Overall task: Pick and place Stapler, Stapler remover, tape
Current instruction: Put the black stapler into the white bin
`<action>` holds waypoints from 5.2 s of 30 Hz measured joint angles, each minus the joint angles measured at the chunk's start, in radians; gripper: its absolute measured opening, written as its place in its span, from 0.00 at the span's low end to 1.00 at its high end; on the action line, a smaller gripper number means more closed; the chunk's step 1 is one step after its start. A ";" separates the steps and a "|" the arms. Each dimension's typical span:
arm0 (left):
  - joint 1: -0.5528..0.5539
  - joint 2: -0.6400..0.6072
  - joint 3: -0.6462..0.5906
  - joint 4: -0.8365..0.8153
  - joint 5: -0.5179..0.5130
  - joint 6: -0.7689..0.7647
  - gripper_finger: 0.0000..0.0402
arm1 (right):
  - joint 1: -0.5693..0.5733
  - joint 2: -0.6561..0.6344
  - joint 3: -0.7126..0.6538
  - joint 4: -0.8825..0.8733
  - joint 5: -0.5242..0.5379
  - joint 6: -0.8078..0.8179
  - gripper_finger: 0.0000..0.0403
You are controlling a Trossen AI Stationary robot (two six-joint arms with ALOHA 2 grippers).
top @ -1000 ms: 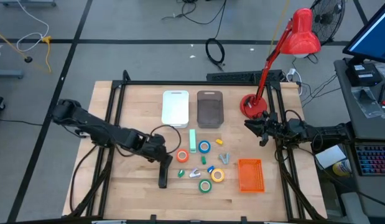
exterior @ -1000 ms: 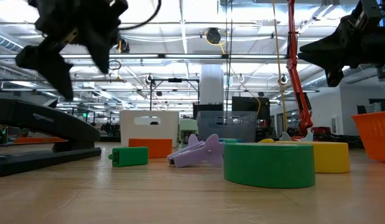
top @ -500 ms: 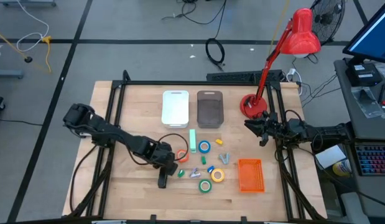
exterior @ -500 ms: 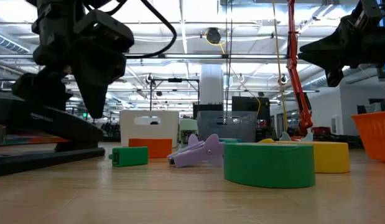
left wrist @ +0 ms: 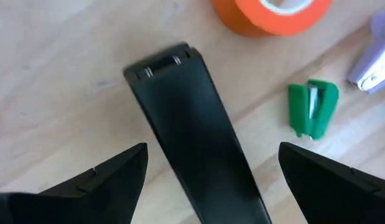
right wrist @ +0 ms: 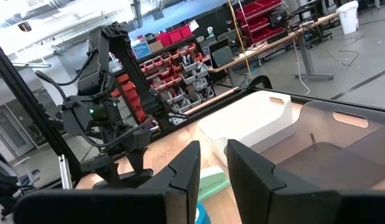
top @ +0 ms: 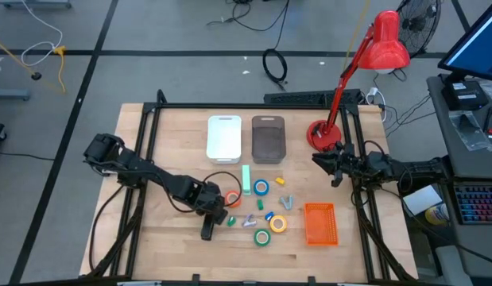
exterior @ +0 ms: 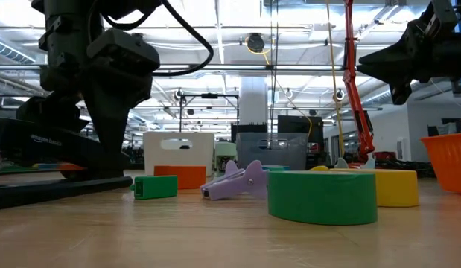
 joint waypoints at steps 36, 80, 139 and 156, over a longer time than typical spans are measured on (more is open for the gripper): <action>0.041 -0.044 0.000 -0.173 0.086 0.008 0.34 | 0.000 0.000 0.000 0.001 0.000 0.000 0.18; 0.756 -0.175 0.263 -0.005 -0.302 0.420 0.34 | 0.000 0.000 0.000 0.001 0.001 0.000 0.18; 0.761 0.108 0.359 -0.296 -0.323 0.326 0.34 | 0.000 0.000 0.000 -0.006 0.000 0.000 0.18; 0.758 0.183 0.358 -0.285 -0.288 0.308 0.34 | 0.000 0.000 0.000 -0.005 -0.003 0.004 0.18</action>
